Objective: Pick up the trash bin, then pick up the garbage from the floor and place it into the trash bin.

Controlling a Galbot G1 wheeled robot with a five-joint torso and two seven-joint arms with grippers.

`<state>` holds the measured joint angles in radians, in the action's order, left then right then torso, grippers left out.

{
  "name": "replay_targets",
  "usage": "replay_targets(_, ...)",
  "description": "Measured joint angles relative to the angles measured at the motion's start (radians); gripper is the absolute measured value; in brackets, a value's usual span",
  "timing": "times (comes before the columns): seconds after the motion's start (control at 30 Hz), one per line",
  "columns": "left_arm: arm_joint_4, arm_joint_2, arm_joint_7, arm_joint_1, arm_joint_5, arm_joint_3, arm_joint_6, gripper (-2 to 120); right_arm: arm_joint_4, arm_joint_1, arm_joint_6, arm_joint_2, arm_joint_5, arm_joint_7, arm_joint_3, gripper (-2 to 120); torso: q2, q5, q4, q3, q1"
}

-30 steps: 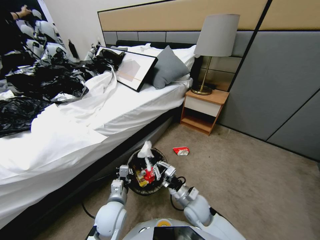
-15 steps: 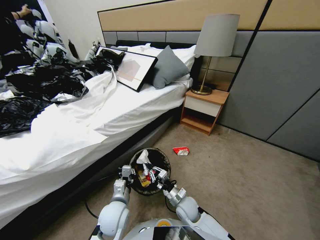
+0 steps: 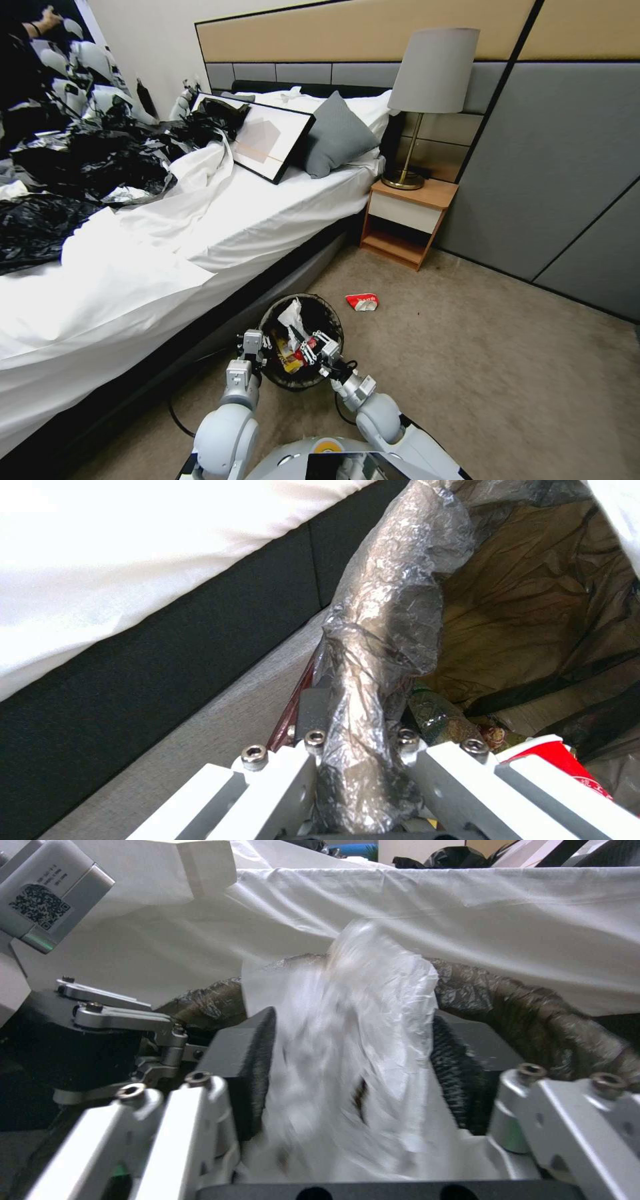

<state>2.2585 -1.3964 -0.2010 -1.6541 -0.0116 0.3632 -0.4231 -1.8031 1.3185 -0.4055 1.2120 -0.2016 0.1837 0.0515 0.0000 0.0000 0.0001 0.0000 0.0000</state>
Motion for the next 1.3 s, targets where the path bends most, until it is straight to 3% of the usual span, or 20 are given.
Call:
replay_targets(0.2,0.000,0.007,-0.001,0.011,-0.008,-0.003,-0.011,0,-0.002,0.018,-0.003,-0.014,0.028,0.000,-0.011,87,0.000,0.0000,-0.0001,0.000,0.000)
replay_targets(0.33,0.006,0.012,0.000,0.011,-0.009,-0.003,-0.015,0,-0.002,0.015,0.000,-0.044,0.030,-0.008,0.009,98,0.000,0.0000,-0.0001,0.000,0.000)
replay_targets(1.3,0.029,0.012,-0.004,0.003,-0.017,0.011,-0.020,0,-0.067,0.017,-0.008,-0.049,0.080,-0.005,-0.037,100,0.000,0.0000,0.0000,0.000,0.000)
